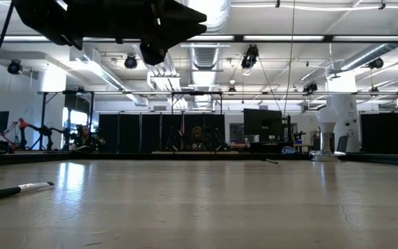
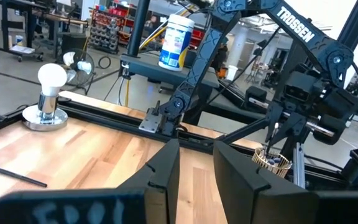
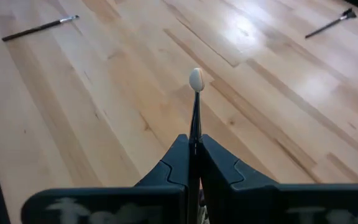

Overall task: Pick & Place Makeup Brushes
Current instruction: Put the eyeshadow brush into the makeup brush holder

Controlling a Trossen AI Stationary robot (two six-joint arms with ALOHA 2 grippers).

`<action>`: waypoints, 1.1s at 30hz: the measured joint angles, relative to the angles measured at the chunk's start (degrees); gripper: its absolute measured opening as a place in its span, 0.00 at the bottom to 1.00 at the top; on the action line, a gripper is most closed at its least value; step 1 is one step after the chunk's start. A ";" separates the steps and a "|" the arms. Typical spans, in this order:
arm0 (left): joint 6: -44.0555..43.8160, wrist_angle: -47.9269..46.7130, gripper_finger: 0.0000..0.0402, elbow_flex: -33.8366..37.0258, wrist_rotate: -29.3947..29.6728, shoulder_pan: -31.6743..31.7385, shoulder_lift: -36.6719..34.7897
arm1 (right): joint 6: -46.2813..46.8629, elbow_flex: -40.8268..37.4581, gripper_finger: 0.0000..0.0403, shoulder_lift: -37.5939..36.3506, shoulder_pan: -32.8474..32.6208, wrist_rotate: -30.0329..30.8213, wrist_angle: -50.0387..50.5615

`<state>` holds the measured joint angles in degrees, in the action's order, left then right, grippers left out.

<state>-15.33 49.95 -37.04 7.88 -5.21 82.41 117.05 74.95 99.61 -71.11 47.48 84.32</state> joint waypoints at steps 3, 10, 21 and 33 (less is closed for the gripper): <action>-0.13 -0.02 0.23 0.00 0.04 -0.13 0.02 | 1.36 -0.32 0.03 0.44 -0.35 -0.07 -0.99; -0.14 -0.99 0.23 0.00 0.24 -0.15 0.02 | 1.53 -0.38 0.05 1.52 -0.57 -1.56 -3.25; -0.12 -2.63 0.23 0.00 0.38 -0.20 0.02 | 1.49 -0.19 0.27 0.29 -0.25 -7.49 -4.09; -0.03 -5.44 0.23 0.00 0.81 -0.20 0.02 | -11.03 2.01 0.25 -7.02 1.35 -3.44 -5.56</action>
<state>-15.37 44.52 -37.04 8.69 -5.41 82.43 106.02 76.96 92.59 -69.76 44.04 78.76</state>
